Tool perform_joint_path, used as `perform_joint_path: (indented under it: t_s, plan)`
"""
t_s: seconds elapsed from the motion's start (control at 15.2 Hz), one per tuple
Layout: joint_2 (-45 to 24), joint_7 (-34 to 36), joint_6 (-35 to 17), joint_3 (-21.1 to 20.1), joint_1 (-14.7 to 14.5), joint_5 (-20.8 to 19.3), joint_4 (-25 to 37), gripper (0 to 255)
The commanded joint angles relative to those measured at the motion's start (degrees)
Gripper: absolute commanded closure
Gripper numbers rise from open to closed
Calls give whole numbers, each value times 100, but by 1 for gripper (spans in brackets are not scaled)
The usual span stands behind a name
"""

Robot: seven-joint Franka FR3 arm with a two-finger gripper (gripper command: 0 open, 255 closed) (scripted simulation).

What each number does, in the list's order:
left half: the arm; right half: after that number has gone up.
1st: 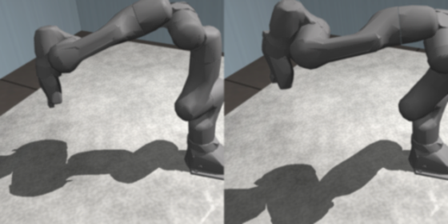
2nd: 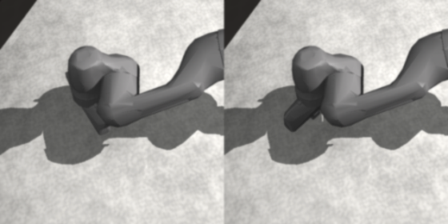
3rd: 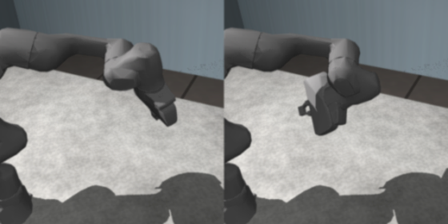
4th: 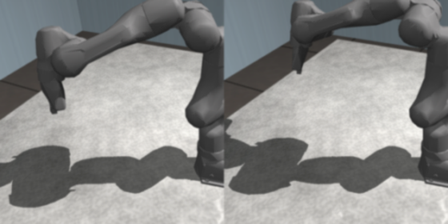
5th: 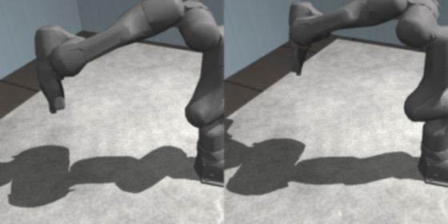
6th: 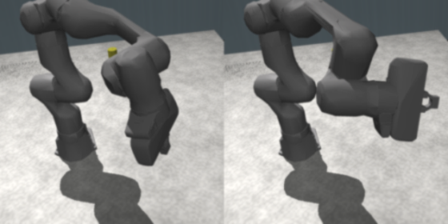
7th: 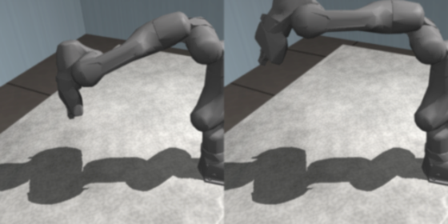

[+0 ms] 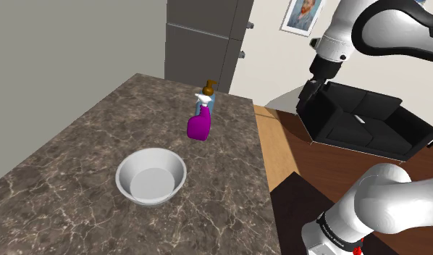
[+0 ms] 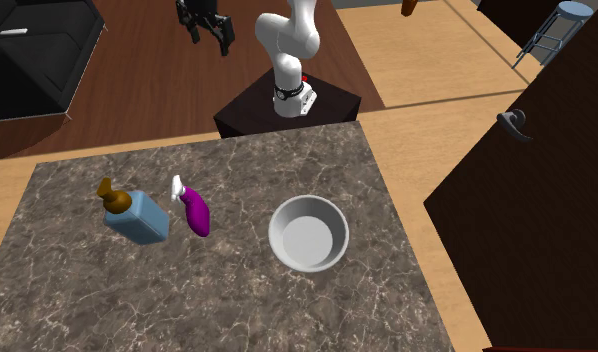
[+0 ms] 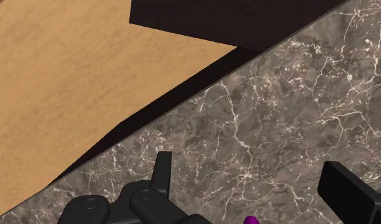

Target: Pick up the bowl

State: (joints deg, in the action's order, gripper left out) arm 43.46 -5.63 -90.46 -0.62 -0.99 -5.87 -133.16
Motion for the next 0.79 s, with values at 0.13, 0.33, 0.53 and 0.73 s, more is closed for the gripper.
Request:
perform_joint_path:
  t_s: [0.13,0.33,0.53,0.73]
  plan:
    - [-192,124,-286,-58,-70,175,-124,0]
    - [-521,290,-725,-149,-181,434,-266,0]
    - [-900,433,-1169,-244,-298,691,-351,0]
    - [-1324,552,-1611,-340,-421,944,-376,0]
